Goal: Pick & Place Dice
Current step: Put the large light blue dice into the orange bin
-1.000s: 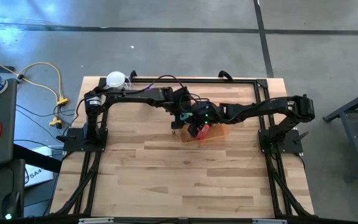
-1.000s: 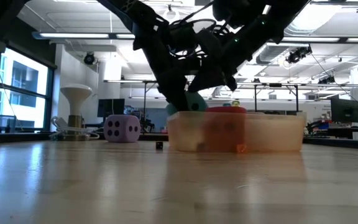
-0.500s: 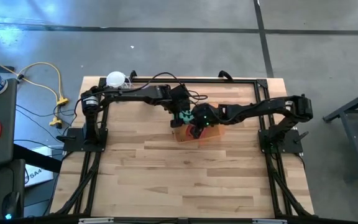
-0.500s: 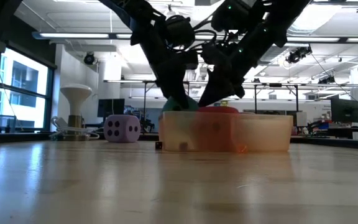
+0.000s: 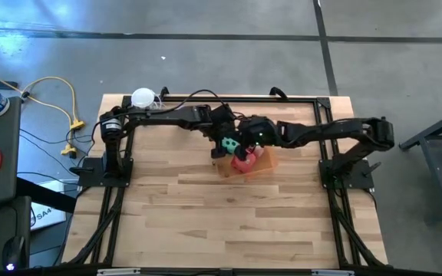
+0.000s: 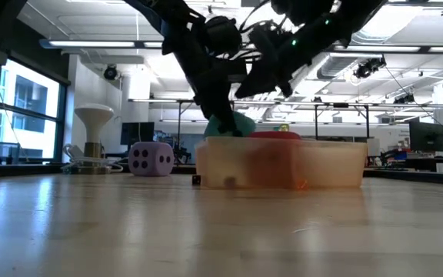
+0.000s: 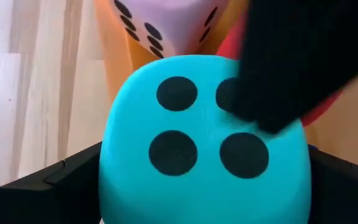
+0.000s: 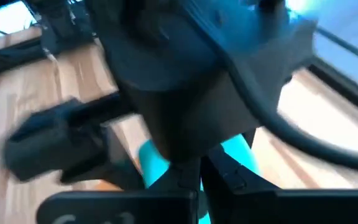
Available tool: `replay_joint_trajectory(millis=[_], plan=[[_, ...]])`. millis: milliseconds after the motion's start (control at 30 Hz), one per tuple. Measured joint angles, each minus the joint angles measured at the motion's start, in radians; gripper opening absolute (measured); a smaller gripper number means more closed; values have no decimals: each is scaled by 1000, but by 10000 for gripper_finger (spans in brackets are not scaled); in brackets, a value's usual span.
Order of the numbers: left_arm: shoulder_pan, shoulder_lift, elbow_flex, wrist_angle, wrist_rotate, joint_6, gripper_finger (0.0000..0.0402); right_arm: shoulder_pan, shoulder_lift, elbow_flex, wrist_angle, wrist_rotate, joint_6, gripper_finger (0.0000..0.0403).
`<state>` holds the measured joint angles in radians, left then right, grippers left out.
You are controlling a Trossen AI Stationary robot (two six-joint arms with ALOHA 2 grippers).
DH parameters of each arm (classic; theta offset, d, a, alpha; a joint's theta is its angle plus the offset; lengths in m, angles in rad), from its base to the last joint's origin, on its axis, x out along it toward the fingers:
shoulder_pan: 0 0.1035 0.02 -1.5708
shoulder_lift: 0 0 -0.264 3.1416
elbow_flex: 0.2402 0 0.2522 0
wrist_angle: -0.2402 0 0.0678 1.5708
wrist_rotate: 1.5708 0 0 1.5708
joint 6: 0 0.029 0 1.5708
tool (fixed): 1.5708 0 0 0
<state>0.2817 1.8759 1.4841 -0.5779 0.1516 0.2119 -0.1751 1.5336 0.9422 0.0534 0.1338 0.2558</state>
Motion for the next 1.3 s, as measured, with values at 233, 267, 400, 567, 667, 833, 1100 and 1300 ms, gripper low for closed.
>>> replay_joint_trajectory(millis=[233,267,400,567,667,833,1100,1300], plan=[[-5,2,-1,-19,-8,32,400,-5,45,0,27,-82,21,3],[-4,2,-1,-20,-8,32,400,-9,45,0,25,-92,29,3],[-3,2,-2,-12,-10,23,400,-12,45,1,-35,-90,29,3],[7,2,-2,8,16,17,400,-16,52,1,-70,-81,27,3],[13,2,-2,16,35,16,400,-15,79,1,-63,-86,26,2],[15,4,-4,10,30,-5,400,-18,124,1,-68,-130,51,2],[17,3,-4,18,29,-25,400,-20,126,-1,-74,-117,55,2],[15,3,-2,22,33,-5,400,-20,84,-1,-63,-79,58,2]])
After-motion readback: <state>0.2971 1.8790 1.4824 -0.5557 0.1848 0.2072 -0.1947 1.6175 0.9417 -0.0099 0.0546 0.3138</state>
